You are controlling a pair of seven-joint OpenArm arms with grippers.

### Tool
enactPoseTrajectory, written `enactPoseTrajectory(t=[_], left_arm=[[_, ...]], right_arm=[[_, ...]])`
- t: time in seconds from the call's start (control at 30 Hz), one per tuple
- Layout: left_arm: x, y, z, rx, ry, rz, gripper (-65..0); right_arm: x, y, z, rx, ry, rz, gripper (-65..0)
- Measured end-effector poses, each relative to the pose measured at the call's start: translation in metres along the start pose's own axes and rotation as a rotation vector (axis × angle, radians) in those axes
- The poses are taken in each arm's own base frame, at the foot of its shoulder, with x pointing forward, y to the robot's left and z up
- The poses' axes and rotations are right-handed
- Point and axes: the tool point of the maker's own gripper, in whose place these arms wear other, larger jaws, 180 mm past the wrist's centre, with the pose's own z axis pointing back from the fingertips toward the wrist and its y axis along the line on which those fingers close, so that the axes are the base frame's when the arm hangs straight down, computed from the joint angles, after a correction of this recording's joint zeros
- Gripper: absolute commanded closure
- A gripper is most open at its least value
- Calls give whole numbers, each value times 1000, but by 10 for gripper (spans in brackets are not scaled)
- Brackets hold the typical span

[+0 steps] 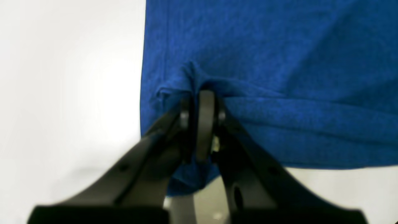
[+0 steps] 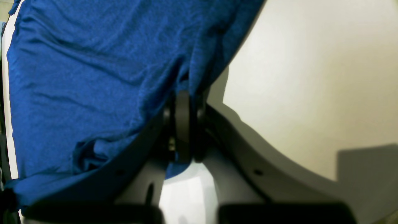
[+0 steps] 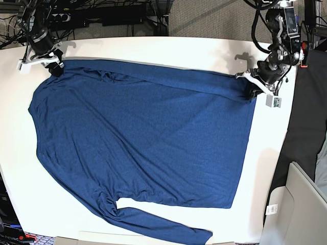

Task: Fold the T-shirt properly
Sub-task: 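Lift the shoulder edge with both grippers and stretch it taut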

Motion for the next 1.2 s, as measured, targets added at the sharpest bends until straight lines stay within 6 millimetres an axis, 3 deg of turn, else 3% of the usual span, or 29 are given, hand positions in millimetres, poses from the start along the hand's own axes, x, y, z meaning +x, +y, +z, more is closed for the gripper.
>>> enactPoseTrajectory(t=[0.2,0.33,0.43,0.67,0.77,1.07,1.2], left_arm=[[-4,0,3,5,9,-4,-260],[-3,-6,12,-9,-7,-24,-315],[-15,-5,19,3,21,-30,-316],[-29,21,30,68,43,17,-317],[-38,20,25,59,60,35,-317],[-32,7,17,-45,37,184,-315],[-31,3,15,-61,34,198,-234]], right_arm=[[0,0,0,0,1,0,-2],[0,0,0,-1,0,1,-2],[0,0,0,-1,0,0,-2],[0,0,0,0,1,0,-2],[0,0,0,-1,0,0,-2],[0,-1,0,-1,1,3,-2],[0,-1,0,-1,1,3,-2]])
